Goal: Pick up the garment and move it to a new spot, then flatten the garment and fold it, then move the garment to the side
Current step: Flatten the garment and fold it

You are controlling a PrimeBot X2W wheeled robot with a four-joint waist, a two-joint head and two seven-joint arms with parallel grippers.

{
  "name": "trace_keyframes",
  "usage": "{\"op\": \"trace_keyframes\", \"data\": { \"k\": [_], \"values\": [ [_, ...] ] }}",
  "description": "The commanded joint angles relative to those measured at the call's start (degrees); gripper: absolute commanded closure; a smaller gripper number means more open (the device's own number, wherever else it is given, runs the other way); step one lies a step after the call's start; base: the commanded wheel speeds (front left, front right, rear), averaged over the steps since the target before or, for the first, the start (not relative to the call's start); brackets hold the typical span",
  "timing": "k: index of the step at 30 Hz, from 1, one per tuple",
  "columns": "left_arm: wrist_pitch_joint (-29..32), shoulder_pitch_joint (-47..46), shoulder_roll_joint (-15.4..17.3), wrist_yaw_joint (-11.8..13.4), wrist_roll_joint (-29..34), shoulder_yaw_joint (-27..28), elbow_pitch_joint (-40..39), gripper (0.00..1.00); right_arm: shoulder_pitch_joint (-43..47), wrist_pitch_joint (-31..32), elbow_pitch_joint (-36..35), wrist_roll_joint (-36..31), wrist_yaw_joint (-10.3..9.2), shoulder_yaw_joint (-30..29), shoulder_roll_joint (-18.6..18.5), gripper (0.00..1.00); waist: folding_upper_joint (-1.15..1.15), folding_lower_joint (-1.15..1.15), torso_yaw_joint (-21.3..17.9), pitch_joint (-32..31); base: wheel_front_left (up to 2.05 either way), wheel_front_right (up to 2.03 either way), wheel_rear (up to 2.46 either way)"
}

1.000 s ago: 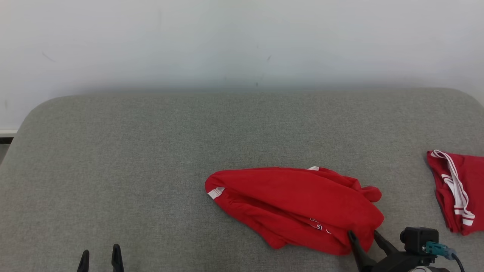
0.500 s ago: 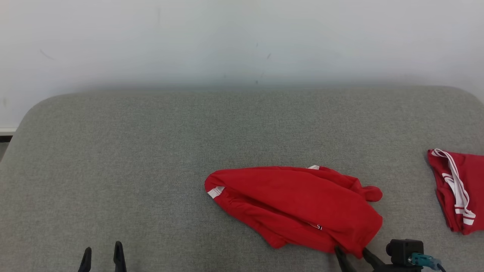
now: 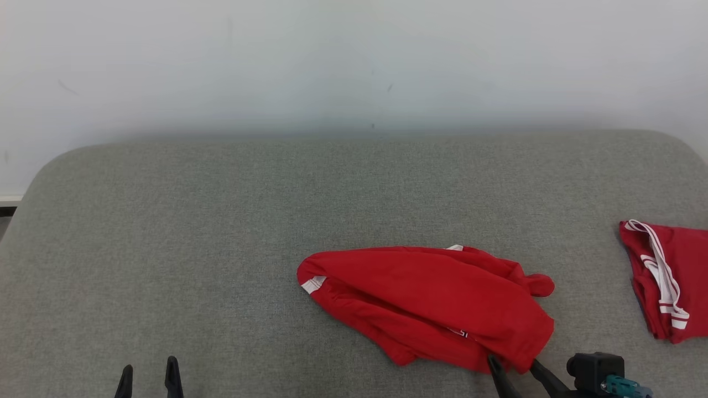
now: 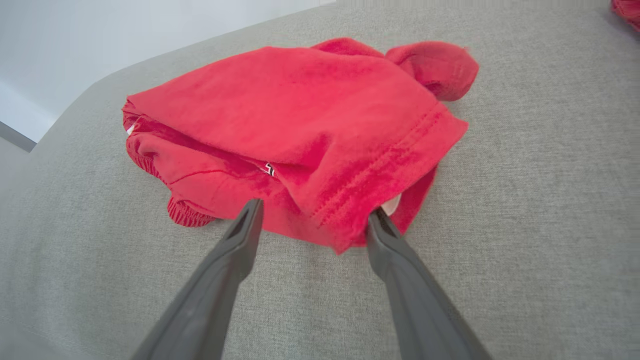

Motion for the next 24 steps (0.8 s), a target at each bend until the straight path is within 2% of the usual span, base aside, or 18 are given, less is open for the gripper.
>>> {"op": "trace_keyframes", "data": {
  "k": [1, 13, 14, 15, 16, 24],
  "values": [
    [-0.16, 0.68, -0.10, -0.26, 0.07, 0.13, 0.09, 0.00, 0.53, -0.25, -0.43, -0.56, -0.14, -0.06, -0.19, 0.00, 0.00, 0.00, -0.14, -0.15, 0.00, 0.00, 0.00],
    [-0.16, 1.09, -0.10, -0.33, -0.07, 0.28, 0.19, 0.00, -0.58, 1.57, -2.30, -1.59, -0.14, -0.37, -1.05, 0.00, 0.00, 0.00, -0.59, -0.66, 0.00, 0.00, 0.00],
    [-0.16, 1.12, -0.09, -0.33, -0.09, 0.26, 0.17, 0.00, -1.05, 1.97, -2.05, -1.54, -0.14, 0.10, -1.36, 0.05, 0.00, 0.00, -0.64, -0.65, 0.00, 0.00, 0.00],
    [-0.16, 1.11, -0.10, -0.34, -0.03, 0.17, 0.15, 0.00, -1.49, 2.07, -1.82, -1.37, -0.14, 0.42, -1.58, 0.60, 0.00, 0.00, -0.64, -0.65, 0.00, 0.00, 0.00],
    [-0.16, 1.09, -0.09, -0.35, 0.07, 0.09, 0.14, 0.00, -2.11, 1.98, -1.80, -1.20, -0.14, 0.67, -1.80, 1.00, 0.00, 0.00, -0.62, -0.64, 0.00, 0.00, 0.00],
    [-0.16, 0.02, -0.09, -0.30, 0.37, -0.21, -0.31, 0.00, -6.49, 0.22, -2.86, 0.41, -0.14, -4.18, -1.52, 1.00, 0.00, 0.00, 0.13, 0.02, 0.00, 0.00, 0.00]
  ]
}}
